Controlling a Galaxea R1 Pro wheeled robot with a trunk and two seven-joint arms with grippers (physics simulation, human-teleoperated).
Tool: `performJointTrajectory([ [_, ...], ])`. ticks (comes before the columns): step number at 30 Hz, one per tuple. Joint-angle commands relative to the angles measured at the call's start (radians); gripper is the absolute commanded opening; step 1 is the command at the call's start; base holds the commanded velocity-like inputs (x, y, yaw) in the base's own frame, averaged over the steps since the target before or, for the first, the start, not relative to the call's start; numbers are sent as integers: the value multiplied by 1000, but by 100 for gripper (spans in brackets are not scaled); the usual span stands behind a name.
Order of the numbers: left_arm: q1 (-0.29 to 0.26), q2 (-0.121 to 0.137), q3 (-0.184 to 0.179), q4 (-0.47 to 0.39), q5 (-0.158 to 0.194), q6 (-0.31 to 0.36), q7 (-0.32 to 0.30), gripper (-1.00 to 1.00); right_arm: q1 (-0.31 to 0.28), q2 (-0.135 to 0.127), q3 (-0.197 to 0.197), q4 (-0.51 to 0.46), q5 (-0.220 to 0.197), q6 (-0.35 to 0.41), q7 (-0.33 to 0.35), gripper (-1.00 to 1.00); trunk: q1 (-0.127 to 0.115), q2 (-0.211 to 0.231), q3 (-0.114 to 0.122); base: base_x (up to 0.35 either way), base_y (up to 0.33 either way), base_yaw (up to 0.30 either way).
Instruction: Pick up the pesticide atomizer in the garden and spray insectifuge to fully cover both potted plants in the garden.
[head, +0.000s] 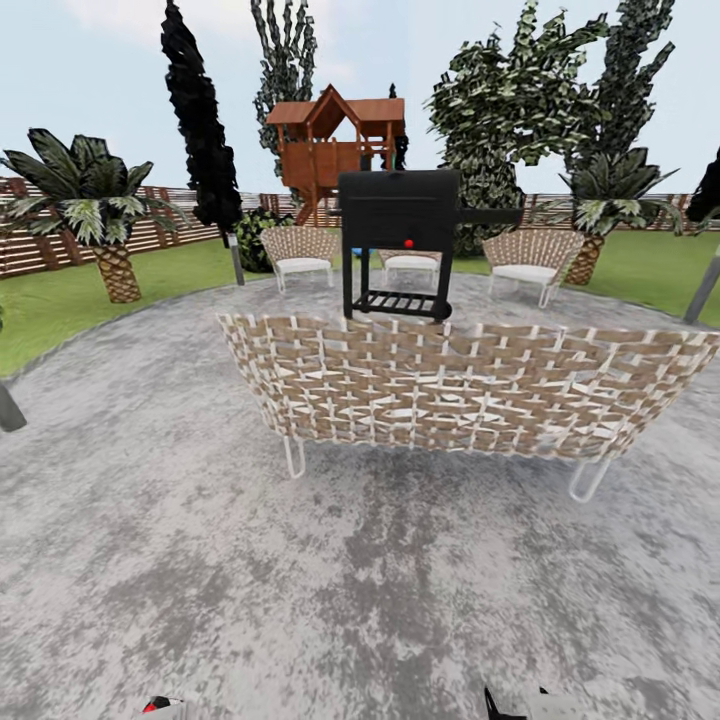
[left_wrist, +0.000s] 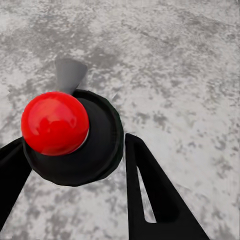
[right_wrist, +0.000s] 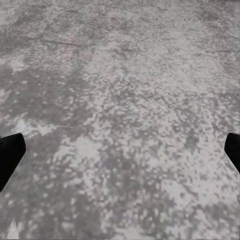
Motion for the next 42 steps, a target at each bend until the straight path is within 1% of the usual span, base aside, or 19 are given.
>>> performJointTrajectory([
  [1,-1,0,-1,1,10,-3,-5,-100,0,0,-2,0,2,-3,-1,100,0,0,-1,305,142,277],
  [14,-1,1,-1,1,11,-3,-5,-100,0,-8,-2,-1,2,-3,1,100,0,0,4,305,141,277],
  [28,-1,2,-1,1,12,-3,-4,-100,0,-10,-2,-1,2,-3,1,100,0,0,17,304,150,233],
  [42,-1,2,1,1,13,-2,-4,-100,0,-11,-1,0,3,-2,7,100,0,0,19,292,190,27],
])
